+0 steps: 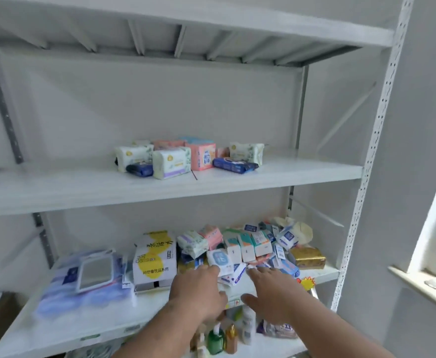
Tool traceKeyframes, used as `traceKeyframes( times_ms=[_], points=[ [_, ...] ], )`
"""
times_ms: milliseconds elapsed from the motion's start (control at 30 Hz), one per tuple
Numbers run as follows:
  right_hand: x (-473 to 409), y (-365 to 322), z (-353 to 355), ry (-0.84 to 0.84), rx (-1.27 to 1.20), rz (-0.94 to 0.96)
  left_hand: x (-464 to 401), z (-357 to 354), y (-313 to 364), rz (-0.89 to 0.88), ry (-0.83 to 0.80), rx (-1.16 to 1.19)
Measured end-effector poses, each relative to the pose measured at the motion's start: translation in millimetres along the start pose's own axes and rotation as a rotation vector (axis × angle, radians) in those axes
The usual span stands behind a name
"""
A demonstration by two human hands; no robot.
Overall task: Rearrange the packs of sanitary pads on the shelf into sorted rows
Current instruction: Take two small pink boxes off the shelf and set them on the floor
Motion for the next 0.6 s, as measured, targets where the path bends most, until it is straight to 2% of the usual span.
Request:
traceKeyframes(
  times_ms=[267,600],
  points=[
    [-27.8,-6.1,124.8,0.195,0.046,0.071,-19.2,120.9,-5.0,0.003,0.173,0.004],
    [-86.5,29.6,204.4,0.293,0.067,0.155,-87.0,193.3,2.2,0.069,0.242,-0.020]
  ],
)
Point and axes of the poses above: each hand's wrist, its own x-axis away from the middle knuckle, its own z-axis out of the back of the hand, y = z × x, the point moved 9 cm from there along -x, towards the middle knuckle, and after that the axes turned 3 degrees about z, right-handed, at the moved point
